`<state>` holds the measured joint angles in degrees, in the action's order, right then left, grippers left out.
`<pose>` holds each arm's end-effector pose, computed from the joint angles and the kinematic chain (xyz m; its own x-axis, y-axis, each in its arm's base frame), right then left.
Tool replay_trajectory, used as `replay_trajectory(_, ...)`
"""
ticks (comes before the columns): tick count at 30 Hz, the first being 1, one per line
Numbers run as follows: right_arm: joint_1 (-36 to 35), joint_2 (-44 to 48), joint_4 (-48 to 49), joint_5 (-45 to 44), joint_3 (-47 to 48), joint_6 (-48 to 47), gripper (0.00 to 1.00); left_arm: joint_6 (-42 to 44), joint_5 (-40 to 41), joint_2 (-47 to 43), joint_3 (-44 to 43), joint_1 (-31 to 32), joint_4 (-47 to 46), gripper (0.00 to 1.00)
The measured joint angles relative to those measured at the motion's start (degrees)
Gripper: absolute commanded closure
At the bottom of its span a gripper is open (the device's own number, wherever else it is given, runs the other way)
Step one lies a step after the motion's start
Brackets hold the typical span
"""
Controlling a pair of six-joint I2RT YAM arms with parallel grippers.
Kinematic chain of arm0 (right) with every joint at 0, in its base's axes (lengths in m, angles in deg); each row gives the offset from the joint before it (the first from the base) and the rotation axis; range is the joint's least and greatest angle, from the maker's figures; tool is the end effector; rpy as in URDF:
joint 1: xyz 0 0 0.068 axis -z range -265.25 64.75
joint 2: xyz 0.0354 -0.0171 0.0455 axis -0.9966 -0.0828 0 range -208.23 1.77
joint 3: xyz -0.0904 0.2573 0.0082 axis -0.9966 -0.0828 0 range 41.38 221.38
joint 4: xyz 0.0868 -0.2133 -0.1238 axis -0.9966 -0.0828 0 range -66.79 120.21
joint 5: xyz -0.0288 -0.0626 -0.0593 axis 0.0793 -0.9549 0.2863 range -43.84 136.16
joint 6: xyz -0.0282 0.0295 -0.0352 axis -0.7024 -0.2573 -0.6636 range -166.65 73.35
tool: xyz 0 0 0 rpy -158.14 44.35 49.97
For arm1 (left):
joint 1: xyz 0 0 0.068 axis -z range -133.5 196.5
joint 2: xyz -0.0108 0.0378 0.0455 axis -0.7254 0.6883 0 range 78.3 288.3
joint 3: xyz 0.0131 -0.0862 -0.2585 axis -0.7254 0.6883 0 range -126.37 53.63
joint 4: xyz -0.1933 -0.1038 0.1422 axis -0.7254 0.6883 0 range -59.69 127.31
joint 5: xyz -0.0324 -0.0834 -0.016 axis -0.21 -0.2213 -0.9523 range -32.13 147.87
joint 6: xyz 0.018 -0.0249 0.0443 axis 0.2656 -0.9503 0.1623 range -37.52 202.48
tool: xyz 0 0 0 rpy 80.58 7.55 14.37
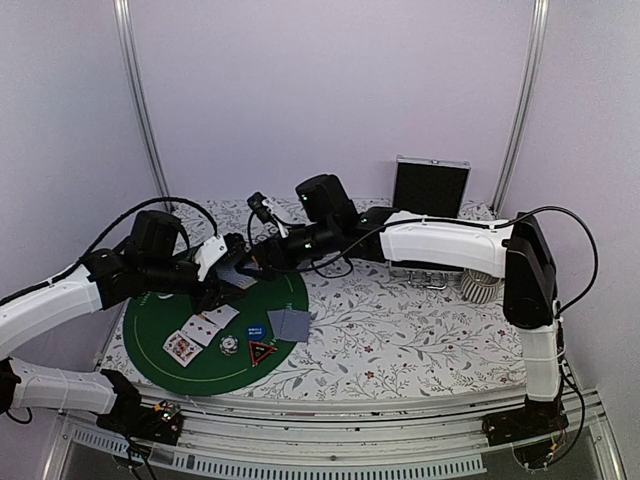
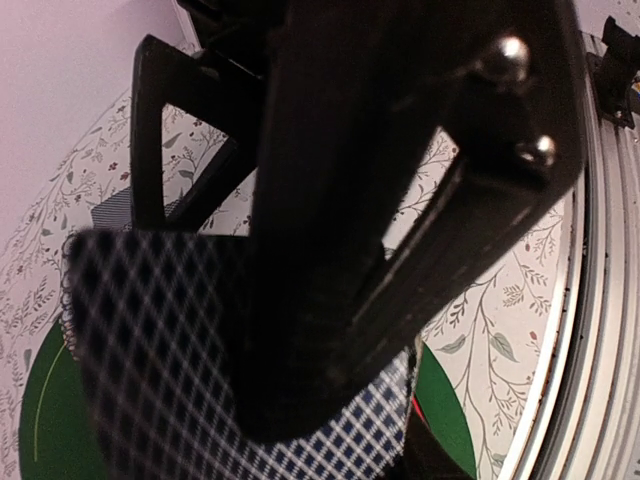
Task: Distribute texas hold em gaming equipment
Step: Pick up the poker card from the face-down deck piles.
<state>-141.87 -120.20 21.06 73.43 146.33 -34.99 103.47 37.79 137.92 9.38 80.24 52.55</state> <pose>0.2650 0.4319 0.2765 -0.4334 -0.3313 -0.8381 -0.8994 0.2171 0.3793 0.1792 -0.1346 0.2686 -0.2060 0.5423 -0.8146 0.8800 0.4667 0.0882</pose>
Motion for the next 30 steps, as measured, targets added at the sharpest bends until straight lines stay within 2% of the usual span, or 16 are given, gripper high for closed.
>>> replay_trajectory(6, -0.2, 0.7, -0.7, -3.5, -0.3, -0.7, 0.31, 0.0, 0.7, 0.0, 0.0, 0.0, 0.0, 0.61)
replay_trajectory(10, -0.4, 1.7, -1.8, -4.2, -0.3, -1.5, 0.47, 0.0, 1.3, 0.0, 0.0, 0.0, 0.0, 0.61)
replay_trajectory(19, -1.4, 2.0, -3.9, -4.8, 0.0, -3.5, 0.56, 0.0, 2.8, 0.0, 0.1, 0.0, 0.2, 0.61)
replay_trajectory(24, -1.5, 2.8, -5.4, -5.8, 0.1, -4.5, 0.75, -0.1, 3.3, 0.0, 0.1, 0.0, 0.2, 0.64)
replay_trajectory(28, -1.5, 3.1, -6.7, -6.2, 0.7, -5.1, 0.8, -0.2, 4.3, 0.1, 0.1, 0.0, 0.2, 0.64)
replay_trajectory(30, -1.5, 3.2, -7.4, -6.6, 0.8, -5.4, 0.88, -0.3, 4.6, 0.2, 0.1, 0.0, 0.2, 0.64)
